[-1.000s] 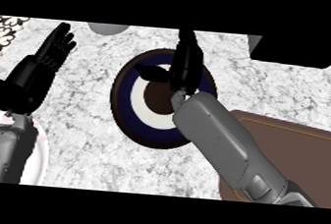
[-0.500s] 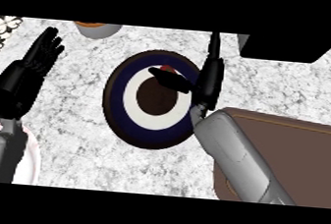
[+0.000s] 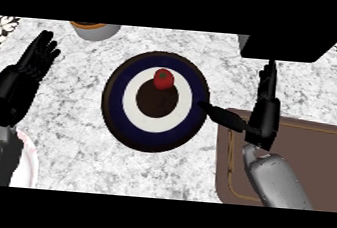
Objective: Pick the tomato from the tray and place it in the plate
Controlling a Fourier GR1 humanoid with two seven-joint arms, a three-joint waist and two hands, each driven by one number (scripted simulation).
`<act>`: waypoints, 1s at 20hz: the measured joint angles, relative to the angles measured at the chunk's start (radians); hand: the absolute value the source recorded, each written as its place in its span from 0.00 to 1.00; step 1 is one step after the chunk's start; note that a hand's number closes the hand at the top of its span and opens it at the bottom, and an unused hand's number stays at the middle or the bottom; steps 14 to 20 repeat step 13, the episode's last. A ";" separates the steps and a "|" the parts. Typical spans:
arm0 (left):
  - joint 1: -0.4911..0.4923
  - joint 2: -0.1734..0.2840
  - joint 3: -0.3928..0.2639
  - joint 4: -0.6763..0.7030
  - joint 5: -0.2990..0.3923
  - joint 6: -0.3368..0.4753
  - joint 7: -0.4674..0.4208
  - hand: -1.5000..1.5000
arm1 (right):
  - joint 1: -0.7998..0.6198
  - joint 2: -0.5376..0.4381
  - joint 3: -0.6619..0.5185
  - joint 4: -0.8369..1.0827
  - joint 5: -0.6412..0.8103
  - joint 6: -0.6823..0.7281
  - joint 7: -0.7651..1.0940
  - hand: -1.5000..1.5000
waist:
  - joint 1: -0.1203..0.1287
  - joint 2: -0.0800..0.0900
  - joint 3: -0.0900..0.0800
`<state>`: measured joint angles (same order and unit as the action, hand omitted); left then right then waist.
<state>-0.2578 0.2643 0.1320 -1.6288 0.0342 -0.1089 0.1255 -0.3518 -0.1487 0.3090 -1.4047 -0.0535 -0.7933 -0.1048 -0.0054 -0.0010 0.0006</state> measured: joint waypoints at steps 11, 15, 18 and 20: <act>-0.022 -0.014 0.003 0.006 -0.017 0.002 0.016 0.50 | 0.286 -0.124 -0.157 -0.132 -0.101 0.251 -0.173 0.00 | 0.001 0.000 0.000; -0.012 -0.018 -0.001 -0.013 -0.020 0.002 0.028 0.50 | 0.326 -0.121 -0.178 -0.129 -0.099 0.276 -0.219 0.00 | 0.002 0.000 -0.001; -0.012 -0.018 -0.001 -0.013 -0.020 0.002 0.028 0.50 | 0.326 -0.121 -0.178 -0.129 -0.099 0.276 -0.219 0.00 | 0.002 0.000 -0.001; -0.012 -0.018 -0.001 -0.013 -0.020 0.002 0.028 0.50 | 0.326 -0.121 -0.178 -0.129 -0.099 0.276 -0.219 0.00 | 0.002 0.000 -0.001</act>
